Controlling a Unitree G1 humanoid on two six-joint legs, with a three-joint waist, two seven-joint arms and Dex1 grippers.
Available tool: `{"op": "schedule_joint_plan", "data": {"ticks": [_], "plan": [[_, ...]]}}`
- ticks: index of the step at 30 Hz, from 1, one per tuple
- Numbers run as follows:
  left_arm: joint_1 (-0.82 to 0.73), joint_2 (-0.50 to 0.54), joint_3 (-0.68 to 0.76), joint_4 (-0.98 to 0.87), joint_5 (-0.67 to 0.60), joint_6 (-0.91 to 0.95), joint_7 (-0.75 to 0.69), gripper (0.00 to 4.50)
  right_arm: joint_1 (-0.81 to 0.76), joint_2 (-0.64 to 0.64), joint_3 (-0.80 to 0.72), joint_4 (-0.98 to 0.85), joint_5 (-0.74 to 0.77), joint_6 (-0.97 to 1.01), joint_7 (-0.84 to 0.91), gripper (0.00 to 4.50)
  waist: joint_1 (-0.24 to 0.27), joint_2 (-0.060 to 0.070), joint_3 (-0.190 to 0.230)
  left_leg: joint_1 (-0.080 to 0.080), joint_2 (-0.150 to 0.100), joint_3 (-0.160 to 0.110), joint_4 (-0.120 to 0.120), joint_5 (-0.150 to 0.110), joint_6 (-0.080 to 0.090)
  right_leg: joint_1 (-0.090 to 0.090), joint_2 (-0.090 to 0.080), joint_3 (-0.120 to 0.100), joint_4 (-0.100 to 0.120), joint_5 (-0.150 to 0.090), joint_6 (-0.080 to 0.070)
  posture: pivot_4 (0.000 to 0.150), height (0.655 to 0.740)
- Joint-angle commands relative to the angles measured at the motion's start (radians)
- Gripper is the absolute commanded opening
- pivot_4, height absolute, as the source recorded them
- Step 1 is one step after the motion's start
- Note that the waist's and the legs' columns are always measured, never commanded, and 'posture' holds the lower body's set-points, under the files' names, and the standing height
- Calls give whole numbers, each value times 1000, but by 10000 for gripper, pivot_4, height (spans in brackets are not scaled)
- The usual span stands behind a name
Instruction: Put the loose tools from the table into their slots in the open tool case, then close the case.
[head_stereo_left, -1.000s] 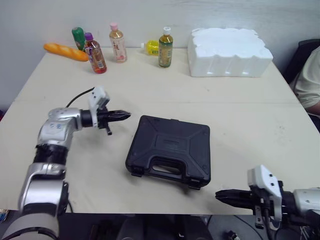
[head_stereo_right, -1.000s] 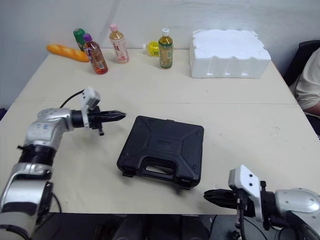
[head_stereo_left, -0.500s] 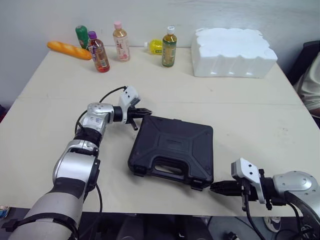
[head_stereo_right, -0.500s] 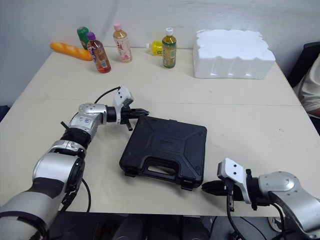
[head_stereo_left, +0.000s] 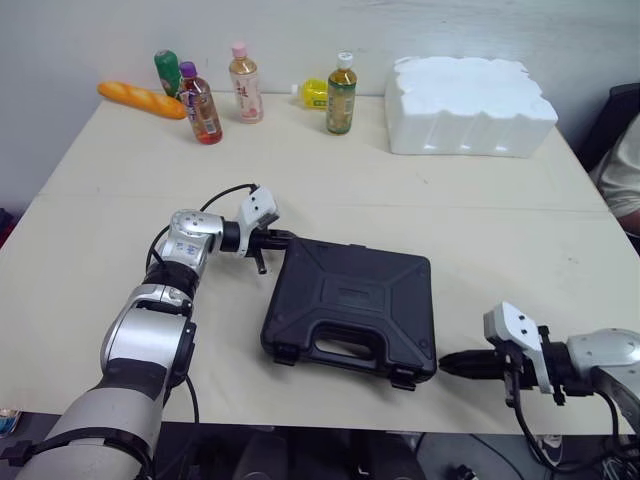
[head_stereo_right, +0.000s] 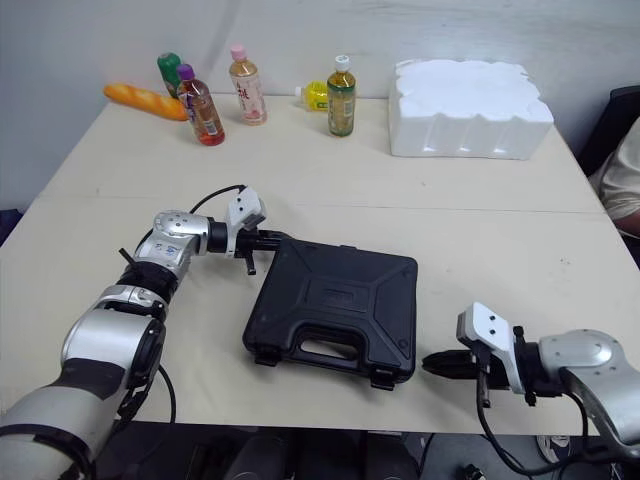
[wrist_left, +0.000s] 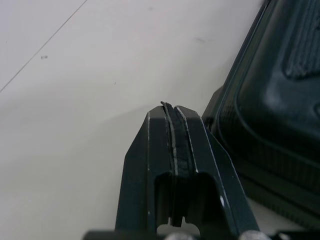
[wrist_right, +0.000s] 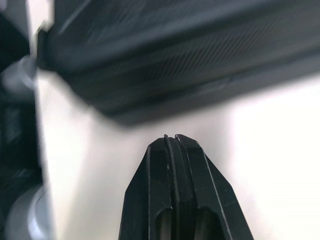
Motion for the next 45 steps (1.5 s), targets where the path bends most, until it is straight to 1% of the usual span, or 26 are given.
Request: {"op": "schedule_joint_plan", "data": {"ticks": [1,3,5,7,11,15,18,22,23,25,27,29,32,35,36,38,39,40,41,43,45], "plan": [[-21,-1,11,-20,7,-10,18,240,66,-42,-48,-93,50,31,55,0,0,0,0,0,0,0,0,0,0,0,0,0,0,0,0,1500,7400],[-40,-17,7,-14,13,2,39,240,93,-11,-15,-177,89,70,25,0,0,-1,0,0,0,0,1,0,0,0,0,0,1,0,0,1500,7400],[-49,-27,5,-11,16,8,49,240,91,19,17,-212,95,85,-4,0,0,-1,0,0,1,-1,2,0,0,0,-1,0,1,0,0,1500,7400],[-40,-30,-6,-16,24,0,24,240,53,47,55,-193,73,83,-24,0,-4,-1,0,0,1,-1,3,0,0,0,-1,0,2,0,0,1500,7400],[-8,-22,-24,-48,24,-11,-72,240,-48,76,107,-120,24,78,-54,0,-5,-1,0,0,0,1,5,-1,0,0,0,0,3,0,0,1500,7400],[53,10,-37,-129,14,3,-165,240,-172,79,127,-27,-19,56,-54,0,-7,-1,0,0,0,1,5,-1,0,0,0,1,3,0,0,1500,7400],[154,67,-55,-294,-11,39,-278,240,-253,58,129,52,-69,11,-33,0,-7,-1,0,0,0,1,5,-1,1,-1,-1,1,4,0,0,1500,7400],[317,136,-60,-626,-92,200,-374,240,-306,60,114,125,-95,-28,-26,0,-13,0,1,-1,3,-1,4,-2,-1,-1,-2,2,3,0,0,1500,7400],[355,148,-61,-704,-107,234,-373,240,-304,50,107,132,-102,-28,-23,0,-14,0,1,-1,3,-1,5,-2,-1,-1,-2,2,3,0,0,1500,7400],[397,159,-60,-789,-103,261,-333,240,-275,14,84,130,-105,-36,2,0,-9,0,1,-2,3,-3,5,-2,-1,-1,-3,4,3,0,-1,1500,7400],[406,164,-55,-810,-79,260,-275,240,-227,-20,39,111,-94,-41,22,0,1,0,1,-3,3,-4,8,-2,-1,0,-3,4,2,0,-1,1500,7400],[391,175,-39,-813,-82,268,-243,240,-164,-40,-38,90,-78,-38,20,0,3,0,1,-3,2,-5,10,-3,0,1,-4,4,-1,0,-1,1500,7400],[359,190,-19,-851,-135,333,-252,240,-78,-47,-142,60,-65,-35,11,0,-1,0,1,-3,2,-5,10,-4,1,2,-3,4,-1,0,-1,1500,7400],[318,187,-2,-917,-224,433,-285,240,-31,-27,-224,29,-44,-13,-18,0,-4,0,1,-3,3,-4,10,-4,1,2,-2,3,3,0,-1,1500,7400],[303,180,1,-938,-252,465,-290,240,-24,-16,-244,19,-35,-1,-34,0,-5,0,1,-3,3,-4,10,-4,1,2,-2,3,4,0,-1,1500,7400],[231,115,-12,-966,-291,516,-260,240,-19,29,-286,-14,-9,41,-103,0,-4,0,1,-2,3,-4,10,-4,1,2,-2,3,4,0,-1,1500,7400],[181,56,-42,-954,-288,501,-249,240,-14,60,-301,-42,-2,62,-150,0,0,0,1,-2,3,-5,10,-4,1,2,-2,3,4,0,-1,1500,7400],[130,-18,-89,-920,-273,472,-249,240,-3,84,-298,-68,-7,73,-186,0,6,0,1,-3,2,-5,11,-4,1,3,-2,3,4,0,-1,1500,7400],[100,-65,-119,-893,-260,449,-253,240,4,99,-294,-85,-14,80,-207,0,11,0,1,-3,1,-6,12,-3,1,3,-2,3,4,0,0,1500,7400],[21,-190,-184,-781,-215,395,-238,240,6,119,-269,-114,-31,91,-244,0,20,0,1,-3,-1,-5,12,-4,2,3,-1,3,4,0,1,1500,7400],[-33,-264,-216,-678,-180,347,-225,240,-7,130,-250,-127,-41,101,-275,0,18,0,1,-3,-4,-2,12,-4,5,3,-1,2,3,1,3,1500,7400]]}}
